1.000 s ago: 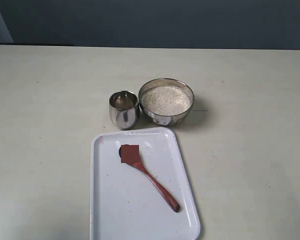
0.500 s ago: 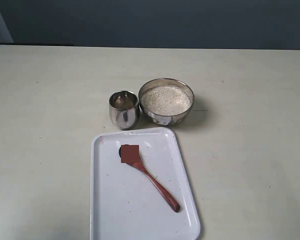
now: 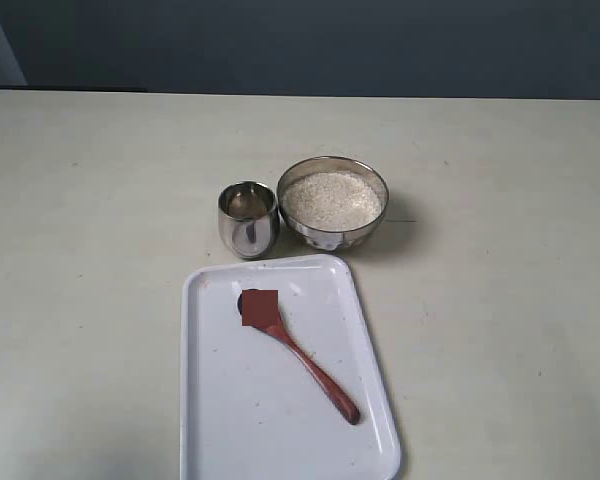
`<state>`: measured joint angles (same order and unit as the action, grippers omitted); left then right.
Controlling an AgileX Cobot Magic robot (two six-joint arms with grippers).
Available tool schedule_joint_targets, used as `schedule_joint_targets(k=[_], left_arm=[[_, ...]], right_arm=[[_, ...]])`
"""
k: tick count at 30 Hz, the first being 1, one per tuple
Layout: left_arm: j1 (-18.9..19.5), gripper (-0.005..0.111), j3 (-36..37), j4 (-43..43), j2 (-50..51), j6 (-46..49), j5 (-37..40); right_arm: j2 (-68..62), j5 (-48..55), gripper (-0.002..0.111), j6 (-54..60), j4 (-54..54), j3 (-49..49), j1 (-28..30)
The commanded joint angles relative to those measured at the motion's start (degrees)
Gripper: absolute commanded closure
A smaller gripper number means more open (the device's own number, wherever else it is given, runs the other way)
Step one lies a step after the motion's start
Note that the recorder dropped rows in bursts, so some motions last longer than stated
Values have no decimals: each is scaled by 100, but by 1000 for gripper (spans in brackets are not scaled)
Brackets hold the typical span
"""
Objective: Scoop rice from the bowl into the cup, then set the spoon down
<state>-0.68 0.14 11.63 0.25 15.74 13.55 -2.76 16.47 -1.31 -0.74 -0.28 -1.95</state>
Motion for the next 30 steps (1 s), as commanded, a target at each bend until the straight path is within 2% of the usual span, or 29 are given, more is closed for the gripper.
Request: schedule_joint_targets(k=[1, 8, 30], left_arm=[[148, 106, -14, -17, -25, -16, -21], [315, 106, -14, -17, -25, -16, -21], [316, 106, -14, -17, -25, -16, -10]], right_arm=[[29, -38, 108, 14, -1, 28, 17], [29, -38, 108, 14, -1, 28, 17], [29, -27, 108, 14, 9, 28, 17]])
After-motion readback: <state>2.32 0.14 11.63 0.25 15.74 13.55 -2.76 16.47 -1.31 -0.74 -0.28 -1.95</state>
